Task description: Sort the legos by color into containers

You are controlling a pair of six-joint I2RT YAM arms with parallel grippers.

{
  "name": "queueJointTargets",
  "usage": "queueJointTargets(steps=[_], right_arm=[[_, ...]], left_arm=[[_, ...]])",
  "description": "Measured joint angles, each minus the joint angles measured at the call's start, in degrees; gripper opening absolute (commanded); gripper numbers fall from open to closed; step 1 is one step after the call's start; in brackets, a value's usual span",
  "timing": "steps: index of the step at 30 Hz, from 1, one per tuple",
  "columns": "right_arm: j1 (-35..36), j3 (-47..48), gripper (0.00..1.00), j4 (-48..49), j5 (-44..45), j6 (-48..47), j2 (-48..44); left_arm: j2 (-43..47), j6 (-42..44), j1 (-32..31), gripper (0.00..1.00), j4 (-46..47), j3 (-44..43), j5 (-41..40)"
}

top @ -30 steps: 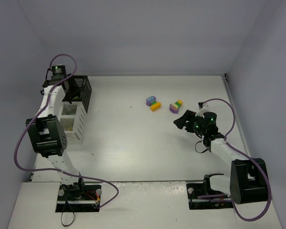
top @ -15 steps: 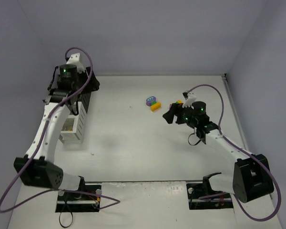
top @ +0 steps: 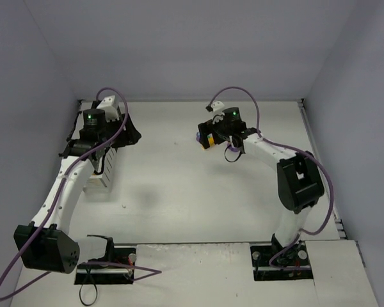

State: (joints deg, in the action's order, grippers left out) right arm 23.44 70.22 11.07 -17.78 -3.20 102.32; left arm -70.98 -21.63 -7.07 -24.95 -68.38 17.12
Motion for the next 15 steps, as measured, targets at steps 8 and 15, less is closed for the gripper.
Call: queueJointTargets(steps=[8,15], right_arm=[[1.6,6.3,1.00,-3.3,5.5,-3.6,8.2],[1.8,9.7,1.00,-4.3,8.1,-4.3,13.4]], left_arm=[[-0.1,0.2,0.0,0.58,0.2,0.0,-0.1],[-1.3,0.2,0.0,0.58,0.2,0.0,0.0]])
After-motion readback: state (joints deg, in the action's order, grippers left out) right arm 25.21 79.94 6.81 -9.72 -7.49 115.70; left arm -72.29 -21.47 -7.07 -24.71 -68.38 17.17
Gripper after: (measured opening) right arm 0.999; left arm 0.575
